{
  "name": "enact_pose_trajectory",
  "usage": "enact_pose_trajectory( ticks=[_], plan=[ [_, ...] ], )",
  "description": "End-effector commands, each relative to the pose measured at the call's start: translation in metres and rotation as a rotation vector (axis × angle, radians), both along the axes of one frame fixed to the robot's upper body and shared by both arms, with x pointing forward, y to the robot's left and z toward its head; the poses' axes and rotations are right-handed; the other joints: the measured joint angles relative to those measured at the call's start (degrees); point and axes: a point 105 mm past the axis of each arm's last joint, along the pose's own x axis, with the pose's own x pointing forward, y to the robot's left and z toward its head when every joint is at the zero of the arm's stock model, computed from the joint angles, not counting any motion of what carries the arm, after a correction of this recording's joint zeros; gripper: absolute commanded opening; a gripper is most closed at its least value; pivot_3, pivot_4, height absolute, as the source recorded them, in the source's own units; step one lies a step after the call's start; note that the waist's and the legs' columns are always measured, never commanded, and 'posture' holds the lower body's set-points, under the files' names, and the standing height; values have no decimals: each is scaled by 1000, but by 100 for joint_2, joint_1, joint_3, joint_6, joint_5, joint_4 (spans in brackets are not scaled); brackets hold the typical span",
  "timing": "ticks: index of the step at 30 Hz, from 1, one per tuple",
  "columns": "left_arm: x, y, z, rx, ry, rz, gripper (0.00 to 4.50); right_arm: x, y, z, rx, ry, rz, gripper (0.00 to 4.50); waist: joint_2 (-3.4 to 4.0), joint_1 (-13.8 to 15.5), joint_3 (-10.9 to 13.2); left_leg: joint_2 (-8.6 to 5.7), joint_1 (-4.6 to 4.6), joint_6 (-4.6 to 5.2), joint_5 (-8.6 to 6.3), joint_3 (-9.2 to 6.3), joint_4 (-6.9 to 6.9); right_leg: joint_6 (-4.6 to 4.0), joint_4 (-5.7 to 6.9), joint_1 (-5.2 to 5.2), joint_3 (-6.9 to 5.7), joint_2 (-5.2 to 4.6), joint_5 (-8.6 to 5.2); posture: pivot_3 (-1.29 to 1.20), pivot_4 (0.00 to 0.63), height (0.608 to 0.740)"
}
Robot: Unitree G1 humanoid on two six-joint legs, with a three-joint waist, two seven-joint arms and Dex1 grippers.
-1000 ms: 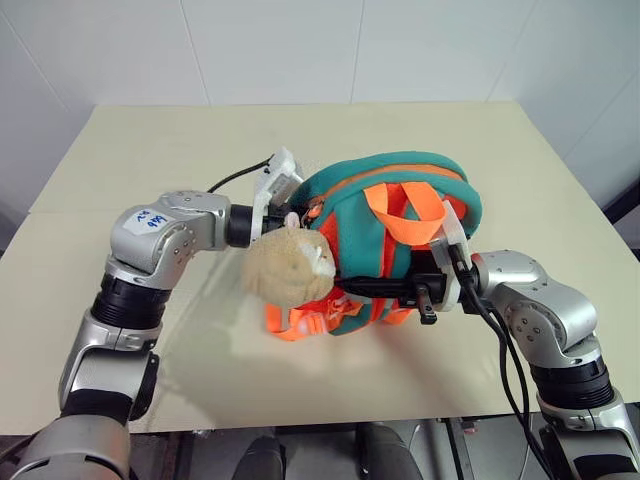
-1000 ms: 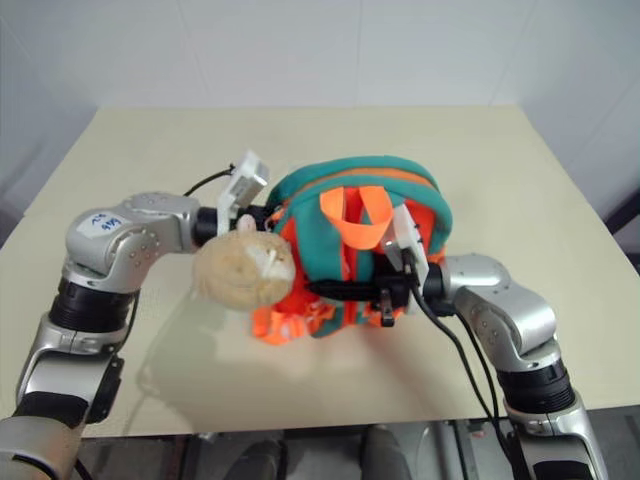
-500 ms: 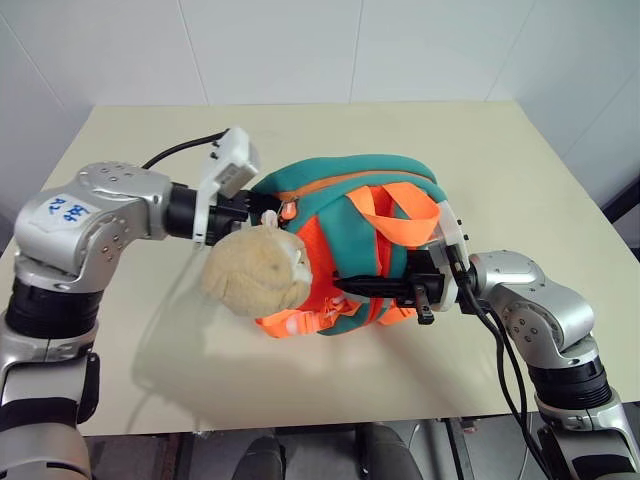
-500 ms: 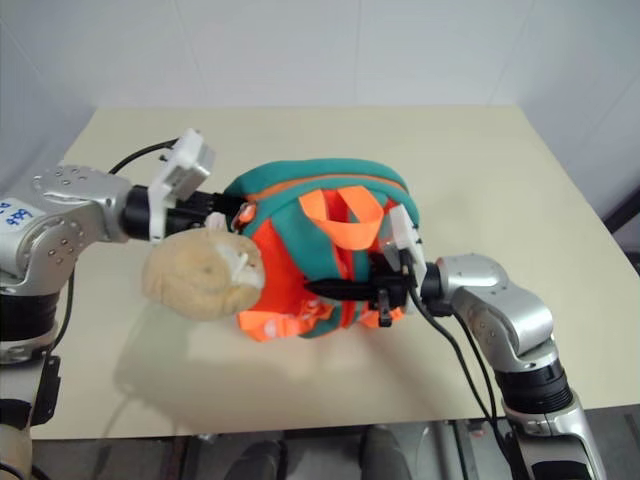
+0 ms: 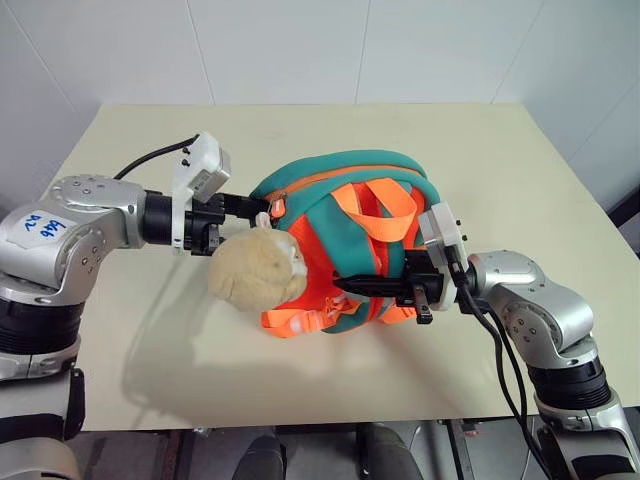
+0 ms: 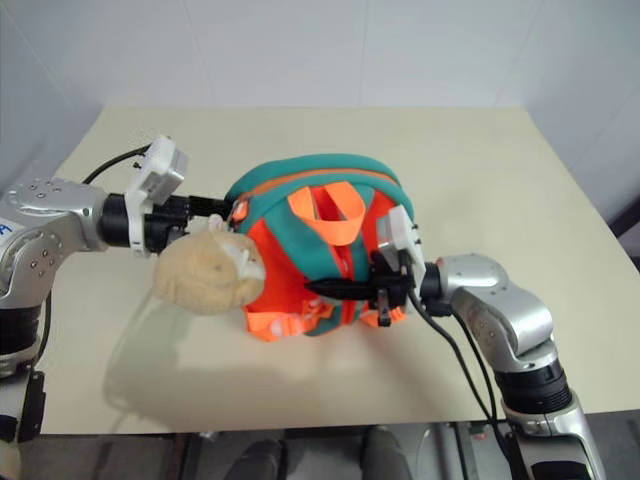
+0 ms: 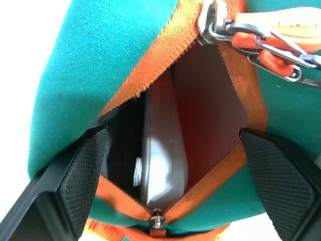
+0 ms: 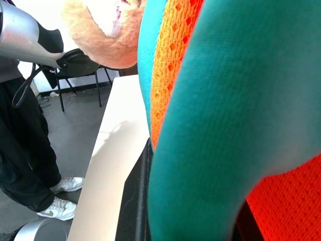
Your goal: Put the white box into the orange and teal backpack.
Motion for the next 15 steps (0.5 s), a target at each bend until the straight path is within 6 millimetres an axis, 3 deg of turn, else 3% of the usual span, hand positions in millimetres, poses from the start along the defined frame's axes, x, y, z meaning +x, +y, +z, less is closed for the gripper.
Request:
enact_pose_trajectory(
  ticks=[1,3,7,15],
  plan=[
    [-18,7,20,-15,-66,-46,4500,-7,0,8,21,-51,11,526,0,-6,0,0,0,0,0,0,0,0,0,0,0,0,0,0,150,740],
    [-25,13,19,3,-46,-56,4500,-7,0,8,21,-50,9,526,0,-14,0,0,-1,0,0,0,-1,0,-2,0,0,-1,0,0,150,740],
    [-20,26,19,28,-76,4,4500,-6,0,8,20,-50,8,526,0,-15,0,1,2,3,-1,0,-3,-1,-1,-1,0,0,-1,0,150,740],
    [-36,47,46,-40,-111,43,4500,-6,-1,8,17,-54,4,526,0,-15,0,1,2,5,-3,0,-3,-1,1,0,0,0,-1,0,150,740]
  ],
)
